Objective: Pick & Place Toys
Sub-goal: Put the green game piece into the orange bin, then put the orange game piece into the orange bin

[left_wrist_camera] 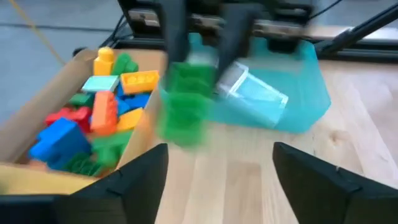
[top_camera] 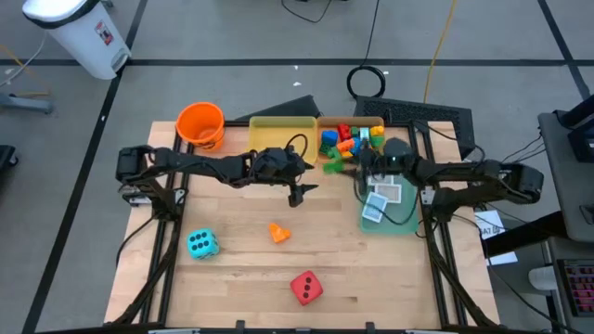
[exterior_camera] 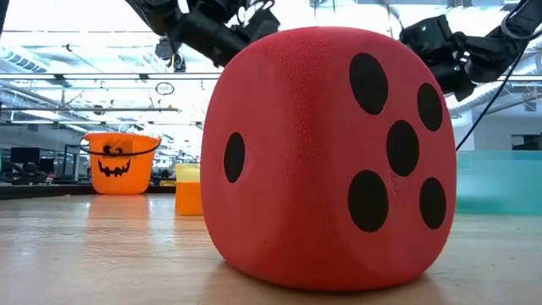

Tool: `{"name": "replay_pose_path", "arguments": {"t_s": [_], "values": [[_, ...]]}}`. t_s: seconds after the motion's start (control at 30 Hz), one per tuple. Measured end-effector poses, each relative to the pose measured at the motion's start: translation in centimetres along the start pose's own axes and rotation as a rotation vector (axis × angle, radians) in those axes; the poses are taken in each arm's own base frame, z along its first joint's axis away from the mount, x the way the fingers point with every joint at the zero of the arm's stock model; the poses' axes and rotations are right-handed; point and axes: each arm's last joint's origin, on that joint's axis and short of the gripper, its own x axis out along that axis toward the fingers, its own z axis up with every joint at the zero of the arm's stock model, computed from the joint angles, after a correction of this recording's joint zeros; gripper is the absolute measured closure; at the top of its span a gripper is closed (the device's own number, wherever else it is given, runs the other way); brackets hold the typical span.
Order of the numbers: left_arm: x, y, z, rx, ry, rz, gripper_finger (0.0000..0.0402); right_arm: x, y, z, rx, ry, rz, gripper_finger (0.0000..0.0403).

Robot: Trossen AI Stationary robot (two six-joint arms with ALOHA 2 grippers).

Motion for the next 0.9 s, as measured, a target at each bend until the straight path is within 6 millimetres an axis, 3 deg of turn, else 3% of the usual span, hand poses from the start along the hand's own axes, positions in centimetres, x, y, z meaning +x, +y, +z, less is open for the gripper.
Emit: {"name": "replay_pose_path", "arguments": {"t_s": [0.13,0.33,0.5,0.73,0.9], "values": [[-1.3,0.2,0.3,-0.04,0.054,0.028,0.0084,-1.4,-1.9,-0.5,0.046,0.085,-0.23,0.0314],[-1.3,-0.2,-1.0,-0.083,0.181,0.029,0.0073,-2.8,-4.4,-2.4,0.084,0.288,-0.672,0.0311],[-1.1,-0.4,-2.1,-0.178,0.265,0.043,0.0083,-3.4,-5.2,-2.8,0.119,0.318,-0.849,0.0225],[-1.6,-1.3,-3.3,-0.194,0.407,-0.004,0.009,-3.2,-4.8,-2.7,0.12,0.308,-0.829,0.0093],[-2.5,-3.3,-4.8,-0.234,0.596,-0.106,0.0088,-3.0,-4.6,-2.5,0.088,0.311,-0.81,0.0045]]}}
